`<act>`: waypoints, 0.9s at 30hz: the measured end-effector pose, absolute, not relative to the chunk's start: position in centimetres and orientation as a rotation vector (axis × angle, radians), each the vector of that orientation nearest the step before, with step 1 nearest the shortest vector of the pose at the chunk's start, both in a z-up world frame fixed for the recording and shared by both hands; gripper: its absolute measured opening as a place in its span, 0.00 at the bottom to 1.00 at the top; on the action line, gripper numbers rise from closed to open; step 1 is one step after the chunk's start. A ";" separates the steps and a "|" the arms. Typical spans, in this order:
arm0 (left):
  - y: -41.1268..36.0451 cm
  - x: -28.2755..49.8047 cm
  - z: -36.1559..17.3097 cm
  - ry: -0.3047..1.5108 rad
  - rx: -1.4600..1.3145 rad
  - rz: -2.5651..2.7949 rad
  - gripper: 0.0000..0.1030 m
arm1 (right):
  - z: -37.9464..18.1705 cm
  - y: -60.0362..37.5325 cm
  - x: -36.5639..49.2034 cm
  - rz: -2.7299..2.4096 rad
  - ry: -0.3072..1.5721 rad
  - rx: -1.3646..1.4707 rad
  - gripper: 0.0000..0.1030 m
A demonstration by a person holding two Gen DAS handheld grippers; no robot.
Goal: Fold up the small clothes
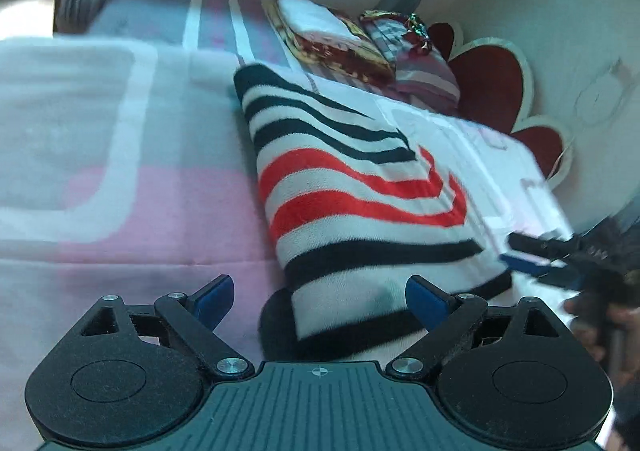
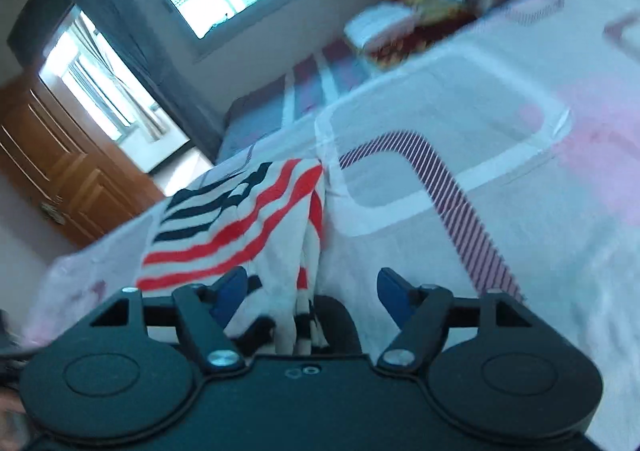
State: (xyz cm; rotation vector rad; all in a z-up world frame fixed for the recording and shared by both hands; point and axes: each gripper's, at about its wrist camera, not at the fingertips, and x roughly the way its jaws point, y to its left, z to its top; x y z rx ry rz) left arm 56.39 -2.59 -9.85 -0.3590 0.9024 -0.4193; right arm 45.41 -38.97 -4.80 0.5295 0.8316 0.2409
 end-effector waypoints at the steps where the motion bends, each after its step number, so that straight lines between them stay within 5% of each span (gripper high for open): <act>1: -2.6 56.9 -10.3 0.919 -0.389 -0.431 0.90 | -5.4 -39.2 46.3 0.280 0.859 0.559 0.70; 4: -2.9 58.3 -11.7 0.962 -0.457 -0.459 0.83 | -7.1 -39.9 48.5 0.355 0.924 0.648 0.67; 17: -4.9 61.8 -13.6 1.007 -0.562 -0.537 0.82 | -9.8 -37.9 52.5 0.524 1.066 0.759 0.66; 21: -4.9 61.8 -13.7 1.004 -0.541 -0.537 0.76 | -10.3 -38.8 52.0 0.532 1.077 0.762 0.47; 27: -8.4 61.6 -12.2 0.959 -0.324 -0.462 0.69 | -9.6 -37.2 51.8 0.476 1.031 0.680 0.40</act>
